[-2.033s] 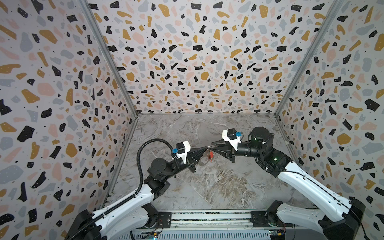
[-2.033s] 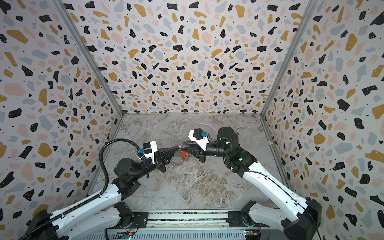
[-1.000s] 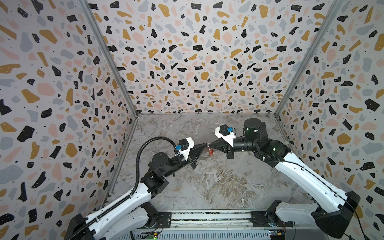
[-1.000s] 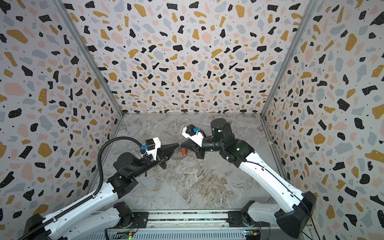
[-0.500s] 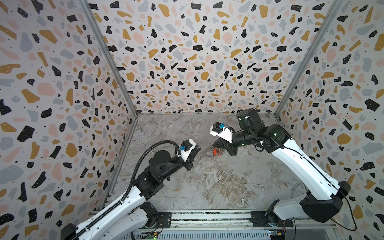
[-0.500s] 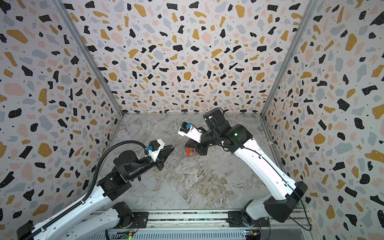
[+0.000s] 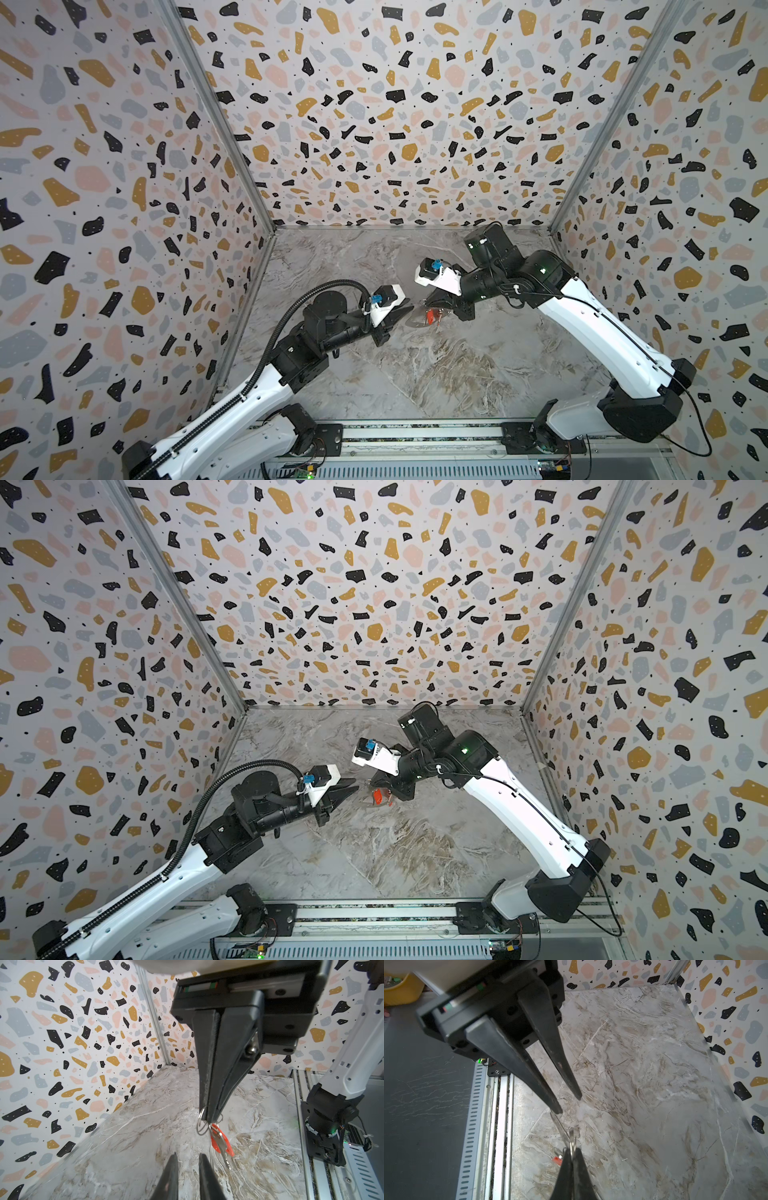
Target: Put the keys on the keyring
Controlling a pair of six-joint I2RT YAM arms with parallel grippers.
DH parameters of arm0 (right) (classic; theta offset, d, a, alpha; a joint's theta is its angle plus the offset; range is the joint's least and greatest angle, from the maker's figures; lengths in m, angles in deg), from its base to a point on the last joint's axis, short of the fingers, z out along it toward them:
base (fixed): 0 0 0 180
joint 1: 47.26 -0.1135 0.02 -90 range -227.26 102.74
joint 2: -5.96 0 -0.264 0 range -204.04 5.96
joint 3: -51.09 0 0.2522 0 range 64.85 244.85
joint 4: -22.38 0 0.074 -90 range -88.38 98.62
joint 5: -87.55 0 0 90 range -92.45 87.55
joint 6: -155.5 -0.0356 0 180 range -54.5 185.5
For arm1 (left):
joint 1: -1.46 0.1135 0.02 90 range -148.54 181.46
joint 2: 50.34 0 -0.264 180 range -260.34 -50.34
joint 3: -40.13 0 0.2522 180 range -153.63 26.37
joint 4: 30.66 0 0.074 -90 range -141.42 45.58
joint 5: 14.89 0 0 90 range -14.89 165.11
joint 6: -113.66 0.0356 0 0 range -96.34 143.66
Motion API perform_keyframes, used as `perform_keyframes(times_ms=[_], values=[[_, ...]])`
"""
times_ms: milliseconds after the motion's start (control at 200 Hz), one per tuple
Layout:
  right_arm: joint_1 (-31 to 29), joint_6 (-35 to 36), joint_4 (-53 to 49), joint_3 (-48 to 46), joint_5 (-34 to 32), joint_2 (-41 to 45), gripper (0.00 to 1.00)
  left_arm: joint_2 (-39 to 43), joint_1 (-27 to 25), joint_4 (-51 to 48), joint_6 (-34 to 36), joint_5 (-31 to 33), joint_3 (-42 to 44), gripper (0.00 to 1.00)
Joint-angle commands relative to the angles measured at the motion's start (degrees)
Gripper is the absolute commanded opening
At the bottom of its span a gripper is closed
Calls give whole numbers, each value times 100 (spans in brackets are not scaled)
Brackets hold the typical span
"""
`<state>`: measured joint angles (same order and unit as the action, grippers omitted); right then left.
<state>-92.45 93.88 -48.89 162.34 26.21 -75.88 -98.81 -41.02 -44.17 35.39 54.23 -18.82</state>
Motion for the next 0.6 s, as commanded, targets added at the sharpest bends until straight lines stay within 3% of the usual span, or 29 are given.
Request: perform_keyframes(times_ms=[0, 596], values=[[-73, 102, -104, 161, 69, 46, 0, 127, -6, 194, 130, -289, -112, 21], [-219, 229, -77, 89, 201, 36, 0, -376, -6, 370, 144, -918, -441, 26]])
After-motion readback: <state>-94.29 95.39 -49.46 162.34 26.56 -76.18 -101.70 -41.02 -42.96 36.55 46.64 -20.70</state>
